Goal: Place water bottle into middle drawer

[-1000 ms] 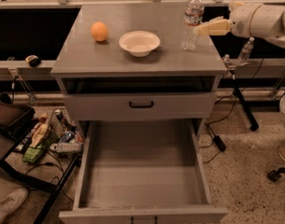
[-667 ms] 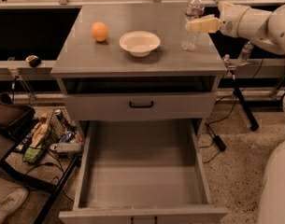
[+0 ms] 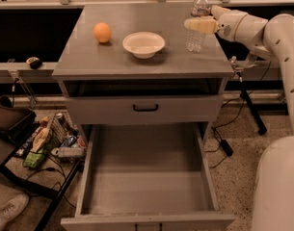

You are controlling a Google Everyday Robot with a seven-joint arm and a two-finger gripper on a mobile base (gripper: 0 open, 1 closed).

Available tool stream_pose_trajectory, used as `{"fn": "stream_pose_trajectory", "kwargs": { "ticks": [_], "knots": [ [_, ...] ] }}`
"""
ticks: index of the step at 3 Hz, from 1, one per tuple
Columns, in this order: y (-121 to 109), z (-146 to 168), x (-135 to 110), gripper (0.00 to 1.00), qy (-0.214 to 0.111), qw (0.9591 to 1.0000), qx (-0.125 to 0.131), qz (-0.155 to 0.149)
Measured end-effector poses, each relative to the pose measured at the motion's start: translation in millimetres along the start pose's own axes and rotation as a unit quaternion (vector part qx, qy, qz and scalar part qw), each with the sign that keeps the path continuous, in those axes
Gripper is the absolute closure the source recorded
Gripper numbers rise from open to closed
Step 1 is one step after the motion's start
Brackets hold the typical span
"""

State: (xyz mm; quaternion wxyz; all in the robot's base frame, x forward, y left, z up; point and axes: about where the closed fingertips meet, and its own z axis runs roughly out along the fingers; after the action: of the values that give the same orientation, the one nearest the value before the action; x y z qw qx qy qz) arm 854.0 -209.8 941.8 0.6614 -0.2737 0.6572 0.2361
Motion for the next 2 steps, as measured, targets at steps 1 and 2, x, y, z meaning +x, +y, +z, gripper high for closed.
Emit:
{"fn": "stream_pose_trajectory", "kwargs": {
  "ticks": [1, 2],
  "knots": [
    [0.6, 1.6, 0.8, 0.41, -0.002, 1.0000, -0.001, 0.002],
    [0.6, 1.6, 0.8, 0.72, -0.002, 1.0000, -0.001, 0.002]
  ]
}}
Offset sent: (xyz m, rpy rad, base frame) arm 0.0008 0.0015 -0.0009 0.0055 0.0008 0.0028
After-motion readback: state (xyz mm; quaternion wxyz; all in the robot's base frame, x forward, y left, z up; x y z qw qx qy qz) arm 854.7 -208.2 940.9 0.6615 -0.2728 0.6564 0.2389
